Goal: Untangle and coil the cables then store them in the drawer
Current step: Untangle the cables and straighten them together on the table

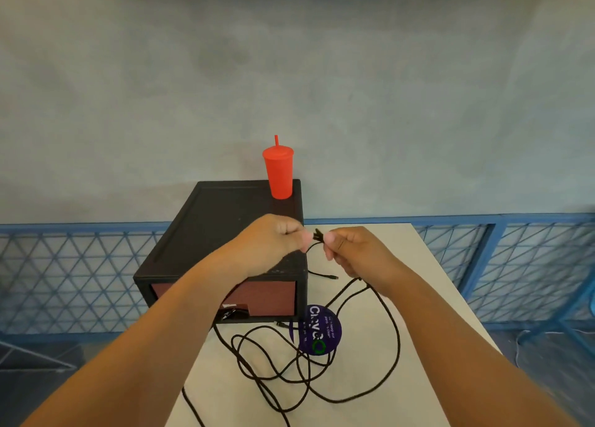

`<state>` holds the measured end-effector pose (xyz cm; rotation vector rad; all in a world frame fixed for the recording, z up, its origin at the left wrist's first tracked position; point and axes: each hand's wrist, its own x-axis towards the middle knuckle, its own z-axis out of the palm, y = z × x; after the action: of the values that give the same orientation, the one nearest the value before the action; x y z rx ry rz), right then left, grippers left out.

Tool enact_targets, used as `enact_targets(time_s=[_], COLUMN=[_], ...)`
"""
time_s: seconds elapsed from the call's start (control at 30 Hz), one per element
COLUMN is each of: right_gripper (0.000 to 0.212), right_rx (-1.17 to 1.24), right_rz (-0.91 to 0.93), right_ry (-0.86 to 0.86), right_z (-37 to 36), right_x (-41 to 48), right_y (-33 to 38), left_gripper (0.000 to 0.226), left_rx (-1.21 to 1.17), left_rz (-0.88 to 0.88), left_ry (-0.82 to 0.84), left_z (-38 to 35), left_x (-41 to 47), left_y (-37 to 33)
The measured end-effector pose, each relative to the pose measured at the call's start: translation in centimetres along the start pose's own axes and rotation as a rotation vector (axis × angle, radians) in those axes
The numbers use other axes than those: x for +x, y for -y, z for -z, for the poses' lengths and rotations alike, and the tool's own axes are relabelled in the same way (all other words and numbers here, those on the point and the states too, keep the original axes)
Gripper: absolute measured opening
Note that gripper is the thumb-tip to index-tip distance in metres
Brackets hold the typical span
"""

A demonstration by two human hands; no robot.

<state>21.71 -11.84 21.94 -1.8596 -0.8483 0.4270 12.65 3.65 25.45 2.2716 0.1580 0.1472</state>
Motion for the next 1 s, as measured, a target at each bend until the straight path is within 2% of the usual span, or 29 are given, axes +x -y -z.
enact_targets(time_s=[0.23,0.37,0.57,0.63,0.77,0.87,1.0], right_gripper=[0.036,0.038,0.04,0.039,0.039,0.039,0.038], right_rx=[0.048,0.109,0.064,0.063,0.128,0.013,-0.115], right_rz=[-0.129,-0.13,-0.16,-0.163,-0.154,-0.107,-0.021], right_ry=[-0.095,-0.096,-0.142,-0.16,-0.183,-0.124,-0.044], right_z=[2.1,2.9,3.6,3.7,4.0,3.5,2.1], right_x=[-0.2,-0.3,-0.3,-0.3,-0.4,-0.3,0.1], right_y=[-1.2,-2.7,-4.0,-3.8,-3.2,-2.2,-0.4], left_gripper=[0.032,0.033,0.032,0.032,0.03,0.025,0.022], left_rx=[-0.223,-0.334,-0.416,-0.376,-0.146,0.046,0.171], left_rz=[0.084,0.123,0.156,0.177,0.237,0.247,0.15], left_ry=[-0.239,-0.35,-0.474,-0.404,-0.106,0.031,0.212], left_z=[3.2,4.6,5.9,6.2,6.8,5.9,3.0], left_x=[0.4,0.5,0.3,0.0,-1.0,-1.1,-0.4], left_y=[0.7,1.7,3.1,3.6,3.9,2.9,0.9])
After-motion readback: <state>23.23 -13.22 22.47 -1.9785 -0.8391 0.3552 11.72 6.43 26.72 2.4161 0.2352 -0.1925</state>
